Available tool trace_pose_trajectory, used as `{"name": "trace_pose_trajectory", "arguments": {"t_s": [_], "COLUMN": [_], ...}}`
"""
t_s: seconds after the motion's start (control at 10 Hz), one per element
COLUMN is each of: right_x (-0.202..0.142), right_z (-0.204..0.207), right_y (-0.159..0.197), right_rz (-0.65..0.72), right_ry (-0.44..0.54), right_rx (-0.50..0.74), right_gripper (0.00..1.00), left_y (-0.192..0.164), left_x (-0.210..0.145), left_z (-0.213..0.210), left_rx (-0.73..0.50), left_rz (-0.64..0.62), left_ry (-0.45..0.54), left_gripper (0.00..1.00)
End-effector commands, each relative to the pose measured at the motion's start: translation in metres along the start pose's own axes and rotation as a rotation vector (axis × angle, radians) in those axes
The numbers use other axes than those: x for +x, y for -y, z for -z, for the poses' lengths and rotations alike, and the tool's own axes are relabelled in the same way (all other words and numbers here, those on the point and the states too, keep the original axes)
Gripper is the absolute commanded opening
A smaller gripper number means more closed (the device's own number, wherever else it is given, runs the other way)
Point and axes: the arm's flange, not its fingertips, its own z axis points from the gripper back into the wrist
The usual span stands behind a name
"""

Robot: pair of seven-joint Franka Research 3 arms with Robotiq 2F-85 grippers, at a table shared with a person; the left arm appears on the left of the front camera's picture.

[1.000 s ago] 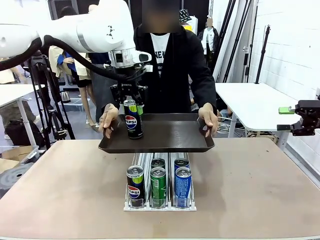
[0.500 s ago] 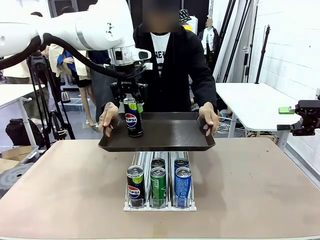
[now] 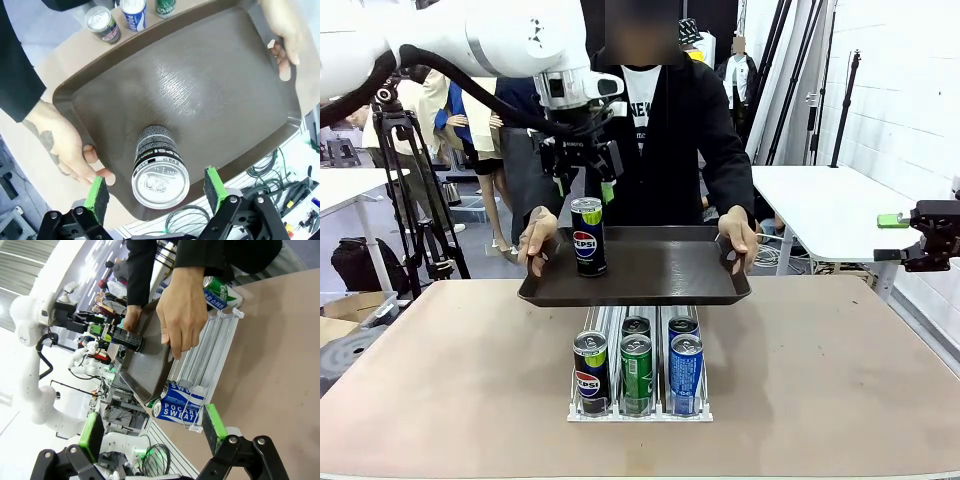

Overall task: Retrieve and hand over the desired beverage to the person.
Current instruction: Place the picked can on the Handle tray extended by the person, then pick up another can of the same type that the person held from the Automatic Can Dispenser.

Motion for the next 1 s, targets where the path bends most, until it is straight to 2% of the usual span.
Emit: {"name": "trace_pose_trajectory", "arguments": {"t_s": [0.0, 0.2, 0.3, 0.9], "right_x": [-0.0006, -0.0006, -0.0006, -0.0006], "right_z": [0.0004, 0.0004, 0.0004, 0.0004], "right_y": [-0.0001, -0.0001, -0.0001, -0.0001], "right_rz": [-0.001, -0.001, -0.001, -0.001], "right_ry": [0.003, 0.003, 0.003, 0.003], "right_rx": [-0.004, -0.004, -0.004, -0.004], "right_gripper": [1.00, 1.00, 1.00, 1.00], "left_y": [0.0100, 0.0127, 0.0082, 0.0082], "left_x": [0.0037, 0.0025, -0.0007, -0.0007], "left_z": [-0.0198, -0.0251, -0.0193, -0.0193], "left_rx": [0.054, 0.075, 0.035, 0.035], "left_rz": [0.008, -0.001, 0.019, 0.019], "left_ry": [0.018, 0.014, 0.029, 0.029], "left_gripper": [1.00, 1.00, 1.00, 1.00]}}
